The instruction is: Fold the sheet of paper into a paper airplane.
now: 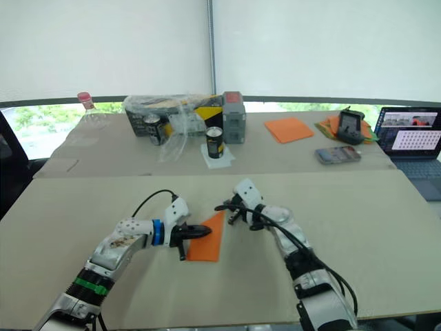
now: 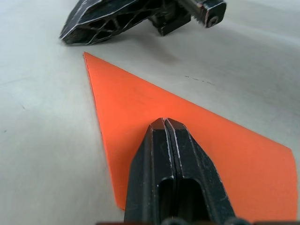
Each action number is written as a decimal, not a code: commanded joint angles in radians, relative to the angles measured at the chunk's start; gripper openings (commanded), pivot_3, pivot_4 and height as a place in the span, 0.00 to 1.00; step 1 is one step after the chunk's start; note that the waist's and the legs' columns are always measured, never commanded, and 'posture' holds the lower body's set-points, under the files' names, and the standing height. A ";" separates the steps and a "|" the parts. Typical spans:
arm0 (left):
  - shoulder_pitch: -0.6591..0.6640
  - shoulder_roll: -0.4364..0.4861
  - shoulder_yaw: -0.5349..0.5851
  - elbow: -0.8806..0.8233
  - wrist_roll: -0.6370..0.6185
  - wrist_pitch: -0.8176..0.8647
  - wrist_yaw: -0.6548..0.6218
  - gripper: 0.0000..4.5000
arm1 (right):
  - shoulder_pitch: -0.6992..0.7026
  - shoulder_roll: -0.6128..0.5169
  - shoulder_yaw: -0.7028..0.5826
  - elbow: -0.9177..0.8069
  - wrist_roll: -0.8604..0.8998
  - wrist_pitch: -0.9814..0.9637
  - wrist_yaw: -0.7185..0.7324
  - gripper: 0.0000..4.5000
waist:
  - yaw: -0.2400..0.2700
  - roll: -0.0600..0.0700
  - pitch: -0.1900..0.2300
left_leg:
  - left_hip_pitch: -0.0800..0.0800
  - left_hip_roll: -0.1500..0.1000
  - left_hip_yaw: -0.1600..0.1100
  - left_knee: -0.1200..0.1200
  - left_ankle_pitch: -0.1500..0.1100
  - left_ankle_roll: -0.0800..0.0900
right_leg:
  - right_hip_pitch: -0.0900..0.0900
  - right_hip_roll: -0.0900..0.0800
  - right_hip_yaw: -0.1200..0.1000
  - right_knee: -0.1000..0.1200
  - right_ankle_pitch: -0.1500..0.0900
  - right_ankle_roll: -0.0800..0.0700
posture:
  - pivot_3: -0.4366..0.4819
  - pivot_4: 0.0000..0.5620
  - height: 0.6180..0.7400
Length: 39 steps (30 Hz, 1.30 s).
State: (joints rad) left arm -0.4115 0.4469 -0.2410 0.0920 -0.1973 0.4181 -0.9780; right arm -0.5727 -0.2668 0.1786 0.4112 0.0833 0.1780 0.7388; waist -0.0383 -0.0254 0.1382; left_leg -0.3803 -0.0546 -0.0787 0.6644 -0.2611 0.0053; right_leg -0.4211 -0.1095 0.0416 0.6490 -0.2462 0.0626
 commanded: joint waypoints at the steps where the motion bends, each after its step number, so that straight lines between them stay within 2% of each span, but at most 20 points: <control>1: 0.009 0.006 -0.006 0.008 0.010 0.006 0.004 0.01 | 0.026 -0.017 0.028 -0.120 0.015 0.041 0.063 0.00 | -0.001 0.000 0.000 | 0.000 0.000 0.000 0.000 0.000 0.000 | 0.000 0.000 0.000 0.000 0.000 0.000 | 0.48 0.27 0.99; 6: 0.008 0.007 -0.006 0.010 0.010 0.004 0.002 0.01 | 0.053 -0.011 0.043 -0.117 -0.002 0.048 0.055 0.00 | -0.001 0.000 0.000 | 0.000 0.000 0.000 0.000 0.000 0.000 | 0.000 0.000 0.000 0.000 0.000 0.000 | 0.48 0.27 0.99; 14: 0.012 0.010 -0.007 0.007 0.012 0.003 0.000 0.01 | 0.017 -0.009 0.073 -0.035 -0.069 0.033 0.021 0.00 | -0.002 0.000 0.000 | 0.001 0.000 0.000 0.000 0.000 0.000 | 0.001 0.000 0.000 0.000 0.000 0.000 | 0.48 0.27 0.99; 25: -0.014 0.032 0.001 0.062 0.022 -0.036 -0.023 0.01 | 0.215 -0.071 0.144 -0.279 -0.048 0.058 0.127 0.00 | -0.004 0.000 0.000 | 0.003 0.000 0.000 0.000 0.000 0.000 | 0.003 0.001 0.000 0.000 0.000 0.000 | 0.48 0.27 0.99; 32: -0.019 0.028 -0.008 0.069 0.023 -0.041 -0.031 0.01 | 0.244 -0.088 0.184 -0.322 -0.072 0.073 0.134 0.00 | -0.005 0.000 0.000 | 0.012 0.001 0.000 0.000 -0.001 0.002 | 0.012 0.002 0.000 -0.002 0.000 0.000 | 0.48 0.27 0.99; 39: -0.019 0.030 -0.012 0.072 0.025 -0.043 -0.040 0.01 | 0.278 -0.127 0.239 -0.382 -0.094 0.095 0.161 0.00 | -0.004 0.000 -0.001 | 0.014 0.002 0.000 0.000 -0.002 0.002 | 0.015 0.003 -0.001 -0.003 0.000 0.000 | 0.48 0.27 0.99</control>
State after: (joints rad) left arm -0.4313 0.4656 -0.2443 0.1524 -0.1899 0.3738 -1.0164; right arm -0.3336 -0.3777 0.3479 0.0120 0.0127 0.2268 0.8610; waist -0.0419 -0.0254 0.1377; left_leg -0.3666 -0.0527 -0.0787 0.6640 -0.2628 0.0076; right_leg -0.4057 -0.1067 0.0408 0.6455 -0.2466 0.0629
